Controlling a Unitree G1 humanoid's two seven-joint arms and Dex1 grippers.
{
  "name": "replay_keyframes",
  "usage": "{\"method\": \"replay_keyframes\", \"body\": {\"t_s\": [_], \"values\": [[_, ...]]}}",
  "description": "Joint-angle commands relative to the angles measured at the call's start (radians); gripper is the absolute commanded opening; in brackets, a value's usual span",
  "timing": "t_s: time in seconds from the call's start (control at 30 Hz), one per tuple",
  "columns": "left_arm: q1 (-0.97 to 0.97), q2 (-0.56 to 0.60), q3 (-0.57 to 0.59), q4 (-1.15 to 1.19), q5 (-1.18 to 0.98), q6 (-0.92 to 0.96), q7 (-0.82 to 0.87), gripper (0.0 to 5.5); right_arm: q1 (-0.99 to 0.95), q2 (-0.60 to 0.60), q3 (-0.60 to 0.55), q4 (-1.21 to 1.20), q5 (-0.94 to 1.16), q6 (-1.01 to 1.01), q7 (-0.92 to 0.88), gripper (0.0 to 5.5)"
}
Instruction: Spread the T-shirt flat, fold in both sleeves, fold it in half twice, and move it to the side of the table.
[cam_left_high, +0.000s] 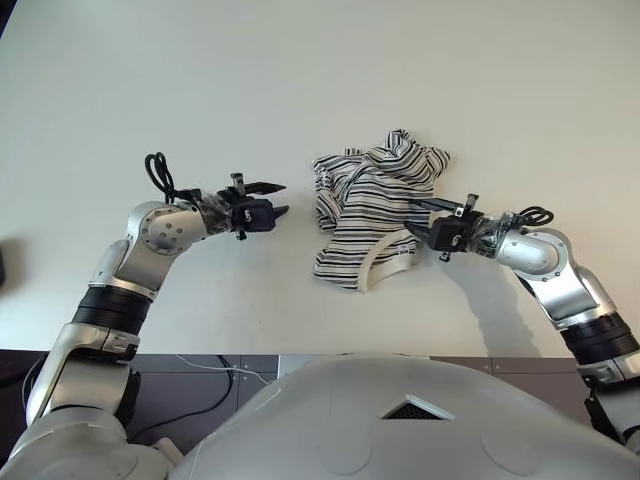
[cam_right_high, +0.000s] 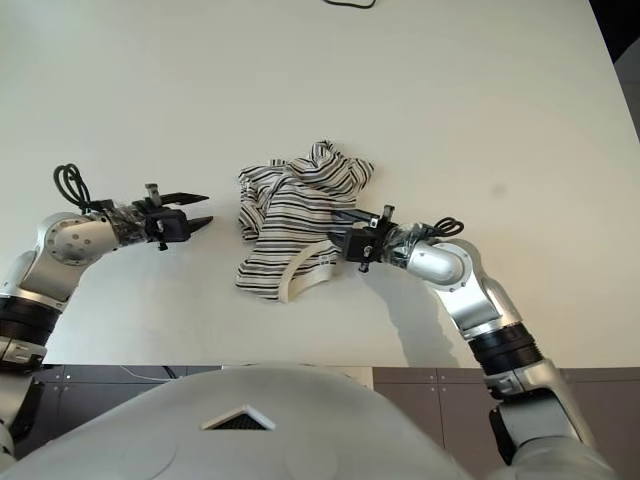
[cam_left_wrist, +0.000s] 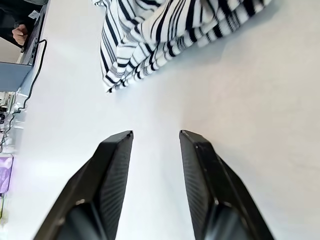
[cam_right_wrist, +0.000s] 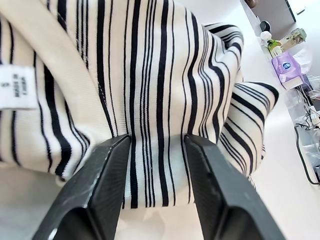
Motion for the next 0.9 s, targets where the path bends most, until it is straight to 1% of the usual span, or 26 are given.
{"method": "replay_keyframes", "body": {"t_s": [0.03,0.13,0.23,0.47,0.57,0.7,0.83,0.9], "values": [[0.082,-0.032,-0.028,-0.023,-0.046,0.071,-0.062,1.74,0.017,-0.029,0.005,0.057,-0.044,0.013,0.017,2.01],[0.102,-0.105,-0.004,-0.209,-0.260,0.161,-0.109,1.74,0.015,-0.017,0.018,0.064,-0.059,0.006,0.010,2.01],[0.099,-0.148,0.003,-0.281,-0.295,0.224,-0.112,1.74,0.011,-0.007,0.027,0.069,-0.068,0.006,0.003,2.01],[0.041,-0.220,-0.031,-0.227,-0.168,0.204,-0.044,1.74,0.014,0.010,0.047,0.070,-0.088,0.006,-0.015,2.01],[0.015,-0.240,-0.077,-0.159,-0.071,0.162,-0.007,1.74,0.012,0.016,0.055,0.061,-0.091,0.014,-0.017,2.01],[-0.011,-0.199,-0.154,-0.056,0.119,0.082,0.040,1.74,0.011,0.020,0.059,0.055,-0.093,0.014,-0.015,2.01],[-0.027,-0.075,-0.179,0.031,0.231,0.001,0.042,1.74,0.031,-0.014,0.046,0.057,-0.105,0.005,-0.016,2.01],[-0.050,-0.028,-0.179,0.084,0.255,-0.027,0.043,1.74,0.035,-0.046,0.056,0.081,-0.161,-0.017,-0.032,2.01]]}}
